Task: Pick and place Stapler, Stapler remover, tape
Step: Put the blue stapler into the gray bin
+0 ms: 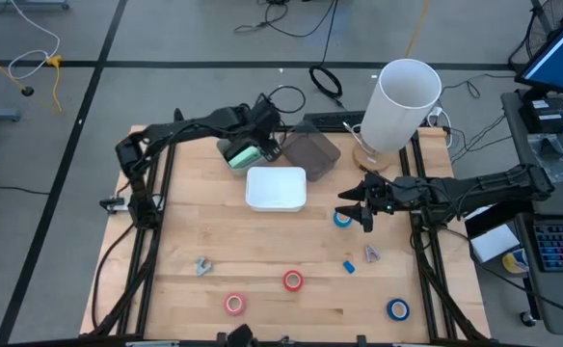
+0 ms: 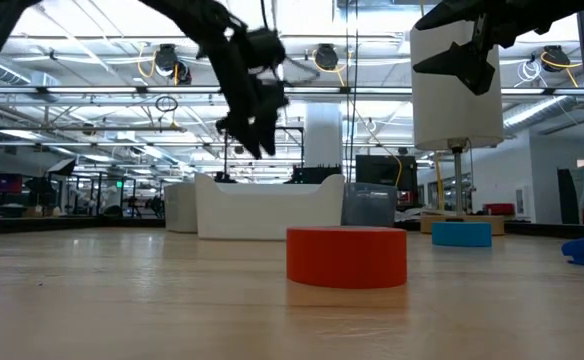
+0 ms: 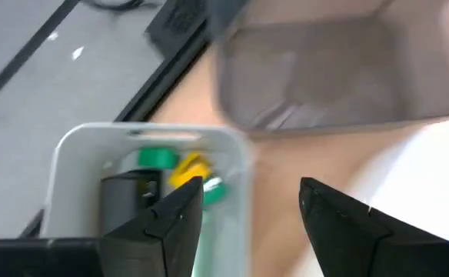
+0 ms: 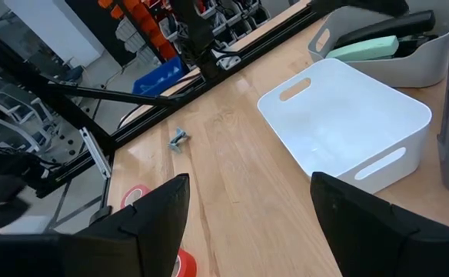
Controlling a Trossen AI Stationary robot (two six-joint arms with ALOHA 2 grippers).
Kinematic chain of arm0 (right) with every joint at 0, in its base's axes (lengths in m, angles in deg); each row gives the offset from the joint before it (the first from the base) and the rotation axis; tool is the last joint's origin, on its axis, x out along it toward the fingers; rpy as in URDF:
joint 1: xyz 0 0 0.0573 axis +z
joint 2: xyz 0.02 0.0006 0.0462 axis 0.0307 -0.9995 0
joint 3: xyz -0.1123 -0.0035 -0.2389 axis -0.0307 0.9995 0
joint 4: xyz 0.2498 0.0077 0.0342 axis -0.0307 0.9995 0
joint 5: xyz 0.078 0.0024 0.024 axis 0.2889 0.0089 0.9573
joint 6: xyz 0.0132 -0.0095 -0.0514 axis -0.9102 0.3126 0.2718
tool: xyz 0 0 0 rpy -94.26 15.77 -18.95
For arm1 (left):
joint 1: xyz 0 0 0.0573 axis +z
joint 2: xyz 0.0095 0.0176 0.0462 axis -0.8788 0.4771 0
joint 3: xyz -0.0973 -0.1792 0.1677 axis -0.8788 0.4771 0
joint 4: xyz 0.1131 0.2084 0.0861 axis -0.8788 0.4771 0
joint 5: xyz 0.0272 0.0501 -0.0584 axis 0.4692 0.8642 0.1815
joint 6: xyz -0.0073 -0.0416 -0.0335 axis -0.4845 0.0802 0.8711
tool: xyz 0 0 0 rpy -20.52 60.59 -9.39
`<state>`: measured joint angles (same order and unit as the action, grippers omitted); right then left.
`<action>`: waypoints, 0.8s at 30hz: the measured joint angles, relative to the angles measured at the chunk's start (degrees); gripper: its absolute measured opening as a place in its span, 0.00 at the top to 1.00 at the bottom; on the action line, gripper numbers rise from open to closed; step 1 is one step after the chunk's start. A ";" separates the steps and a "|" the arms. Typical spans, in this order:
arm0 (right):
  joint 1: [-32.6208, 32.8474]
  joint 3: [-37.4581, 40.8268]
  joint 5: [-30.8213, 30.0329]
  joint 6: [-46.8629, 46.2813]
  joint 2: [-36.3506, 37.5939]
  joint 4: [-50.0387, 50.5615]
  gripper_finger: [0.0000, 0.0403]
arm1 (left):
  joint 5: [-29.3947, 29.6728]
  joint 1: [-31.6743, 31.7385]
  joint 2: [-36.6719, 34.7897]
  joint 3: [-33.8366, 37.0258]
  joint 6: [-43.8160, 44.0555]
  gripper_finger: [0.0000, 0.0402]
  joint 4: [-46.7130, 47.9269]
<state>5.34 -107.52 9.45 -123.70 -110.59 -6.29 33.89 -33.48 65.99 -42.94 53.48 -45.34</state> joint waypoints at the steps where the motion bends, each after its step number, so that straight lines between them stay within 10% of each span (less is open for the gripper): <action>1: -0.01 0.00 0.00 0.00 0.00 0.00 0.35 | -0.80 -0.59 -1.13 0.00 1.18 0.46 0.05; 24: -0.01 0.00 0.00 -6.04 0.01 -0.03 0.35 | -4.40 -32.91 -5.40 -0.02 1.54 0.46 -4.20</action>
<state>5.34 -107.52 9.45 -129.74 -110.58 -6.32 29.49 -66.39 60.59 -42.96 55.02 -49.54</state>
